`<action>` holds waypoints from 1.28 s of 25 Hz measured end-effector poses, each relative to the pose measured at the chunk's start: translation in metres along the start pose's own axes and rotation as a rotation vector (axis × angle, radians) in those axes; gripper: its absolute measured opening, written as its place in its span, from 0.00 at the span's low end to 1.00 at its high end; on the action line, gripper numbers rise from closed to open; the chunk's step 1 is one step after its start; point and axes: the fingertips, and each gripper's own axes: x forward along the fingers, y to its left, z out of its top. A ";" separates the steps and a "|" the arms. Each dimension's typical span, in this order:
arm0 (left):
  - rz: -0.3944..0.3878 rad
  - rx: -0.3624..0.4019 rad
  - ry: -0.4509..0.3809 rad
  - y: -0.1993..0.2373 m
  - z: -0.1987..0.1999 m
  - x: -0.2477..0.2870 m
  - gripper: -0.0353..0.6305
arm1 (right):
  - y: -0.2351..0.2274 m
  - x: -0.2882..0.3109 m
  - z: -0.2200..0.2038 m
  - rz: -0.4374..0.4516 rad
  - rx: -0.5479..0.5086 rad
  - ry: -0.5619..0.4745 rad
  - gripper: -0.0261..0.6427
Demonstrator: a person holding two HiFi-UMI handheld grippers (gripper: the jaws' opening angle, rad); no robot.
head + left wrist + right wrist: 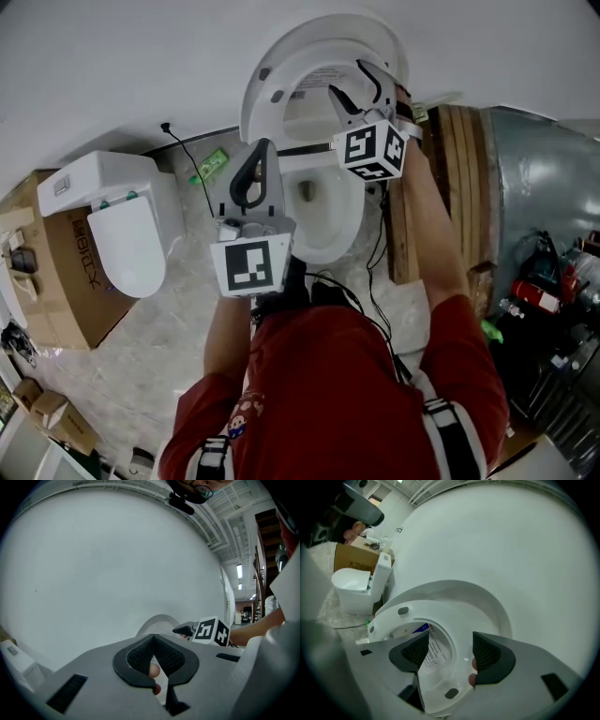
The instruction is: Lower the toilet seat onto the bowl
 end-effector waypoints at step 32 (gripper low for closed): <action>0.008 -0.016 0.021 -0.004 -0.011 -0.008 0.07 | -0.016 0.062 -0.016 0.031 -0.441 0.224 0.44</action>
